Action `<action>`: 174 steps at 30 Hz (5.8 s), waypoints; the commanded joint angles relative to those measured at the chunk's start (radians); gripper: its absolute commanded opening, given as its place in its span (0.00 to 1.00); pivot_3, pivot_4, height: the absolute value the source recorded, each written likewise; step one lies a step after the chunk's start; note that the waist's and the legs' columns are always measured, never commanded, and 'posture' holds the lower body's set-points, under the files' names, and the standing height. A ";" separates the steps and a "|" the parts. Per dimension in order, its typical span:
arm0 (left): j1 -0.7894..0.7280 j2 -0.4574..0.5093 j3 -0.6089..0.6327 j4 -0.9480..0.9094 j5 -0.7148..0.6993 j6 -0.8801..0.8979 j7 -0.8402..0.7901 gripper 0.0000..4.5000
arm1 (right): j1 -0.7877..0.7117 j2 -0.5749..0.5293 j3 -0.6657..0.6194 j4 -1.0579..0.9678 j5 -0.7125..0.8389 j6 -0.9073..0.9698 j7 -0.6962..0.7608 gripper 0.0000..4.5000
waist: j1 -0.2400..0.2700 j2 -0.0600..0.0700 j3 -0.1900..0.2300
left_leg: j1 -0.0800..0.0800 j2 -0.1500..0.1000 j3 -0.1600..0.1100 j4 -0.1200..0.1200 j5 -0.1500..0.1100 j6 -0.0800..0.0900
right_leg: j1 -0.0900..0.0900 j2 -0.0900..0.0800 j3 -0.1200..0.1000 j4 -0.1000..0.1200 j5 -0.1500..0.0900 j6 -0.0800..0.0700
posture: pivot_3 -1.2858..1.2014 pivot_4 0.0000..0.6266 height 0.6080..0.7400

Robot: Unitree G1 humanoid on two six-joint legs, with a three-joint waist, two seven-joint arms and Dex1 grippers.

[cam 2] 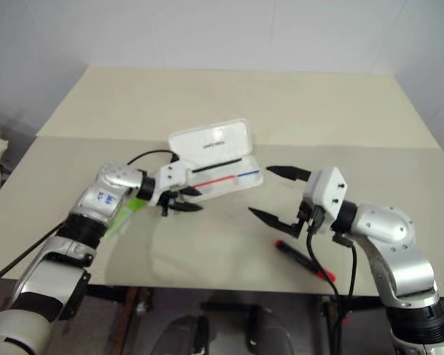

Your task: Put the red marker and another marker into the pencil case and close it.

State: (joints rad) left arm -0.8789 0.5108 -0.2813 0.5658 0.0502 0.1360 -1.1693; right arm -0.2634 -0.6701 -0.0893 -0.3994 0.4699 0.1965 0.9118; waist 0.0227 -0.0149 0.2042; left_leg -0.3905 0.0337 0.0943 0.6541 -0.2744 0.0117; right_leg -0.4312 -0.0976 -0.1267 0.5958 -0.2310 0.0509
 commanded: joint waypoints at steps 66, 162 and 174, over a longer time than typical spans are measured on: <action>0.170 0.055 -0.014 -0.498 -0.220 0.309 -0.168 1.00 | 0.098 -0.082 -0.124 -0.075 0.090 0.074 0.005 1.00 | 0.002 0.000 0.000 | -0.002 0.001 0.005 0.012 -0.010 0.006 | 0.000 0.001 0.015 0.001 0.000 0.004 | 0.52 0.24 1.00; 0.324 0.184 0.482 -0.348 -0.565 -0.031 -0.180 1.00 | -0.444 0.249 0.299 0.810 -0.209 -0.213 0.325 0.14 | -0.028 -0.003 -0.002 | 0.000 0.016 0.027 0.020 -0.016 -0.002 | -0.014 0.016 0.024 0.016 0.000 -0.003 | 0.52 0.24 1.00; 0.336 0.174 0.477 -0.367 -0.564 -0.029 -0.159 1.00 | -0.505 0.276 0.310 0.954 -0.294 -0.310 0.371 0.53 | -0.043 -0.003 -0.002 | 0.000 0.016 0.026 0.020 -0.016 -0.002 | -0.014 0.015 0.025 0.016 0.000 -0.003 | 0.52 0.24 1.00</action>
State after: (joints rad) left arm -0.5392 0.6838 0.1795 0.2377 -0.4896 0.1106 -1.3343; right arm -0.7420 -0.3974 0.2295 0.5579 0.1762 -0.0883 1.2739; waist -0.0204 -0.0177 0.2024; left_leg -0.3906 0.0498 0.1203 0.6742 -0.2905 0.0095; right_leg -0.4451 -0.0826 -0.1019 0.6122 -0.2308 0.0480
